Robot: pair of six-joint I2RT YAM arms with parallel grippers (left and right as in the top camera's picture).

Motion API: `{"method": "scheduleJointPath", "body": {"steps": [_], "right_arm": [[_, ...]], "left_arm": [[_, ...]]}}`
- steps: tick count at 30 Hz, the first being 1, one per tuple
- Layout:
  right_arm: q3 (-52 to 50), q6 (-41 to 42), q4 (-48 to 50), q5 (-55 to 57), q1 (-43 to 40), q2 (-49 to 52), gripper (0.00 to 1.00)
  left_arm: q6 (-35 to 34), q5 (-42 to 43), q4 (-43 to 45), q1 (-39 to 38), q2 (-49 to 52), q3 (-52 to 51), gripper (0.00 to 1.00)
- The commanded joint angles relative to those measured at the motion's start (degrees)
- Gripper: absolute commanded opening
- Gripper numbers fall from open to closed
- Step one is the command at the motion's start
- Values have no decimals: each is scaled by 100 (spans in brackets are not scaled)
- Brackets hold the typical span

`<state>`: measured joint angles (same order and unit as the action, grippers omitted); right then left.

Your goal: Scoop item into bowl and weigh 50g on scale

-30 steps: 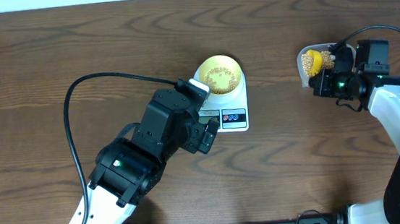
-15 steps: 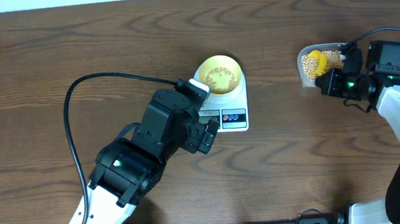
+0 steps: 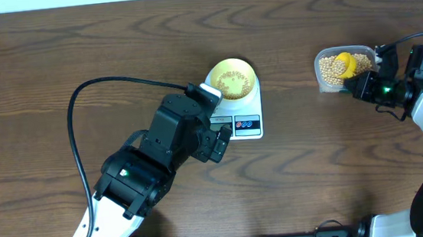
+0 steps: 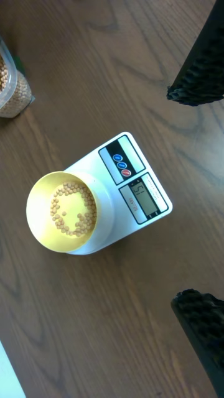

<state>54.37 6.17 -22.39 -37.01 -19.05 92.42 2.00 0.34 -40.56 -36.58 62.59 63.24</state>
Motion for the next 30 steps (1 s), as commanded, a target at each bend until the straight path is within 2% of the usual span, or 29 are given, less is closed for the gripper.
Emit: {"method": "scheduleJointPath", "body": {"steps": [1,20,30], "right_arm": [[15,61,131,-317,-26,59,1],[15,72,710,-1399,-164,59,1],[15,767,1274,-1456,-44,59,1]], "left_arm": [[96,55,-17,24,26,-2,97],[96,55,-17,24,26,-2,97],[96,55,-17,24,26,-2,97]]}}
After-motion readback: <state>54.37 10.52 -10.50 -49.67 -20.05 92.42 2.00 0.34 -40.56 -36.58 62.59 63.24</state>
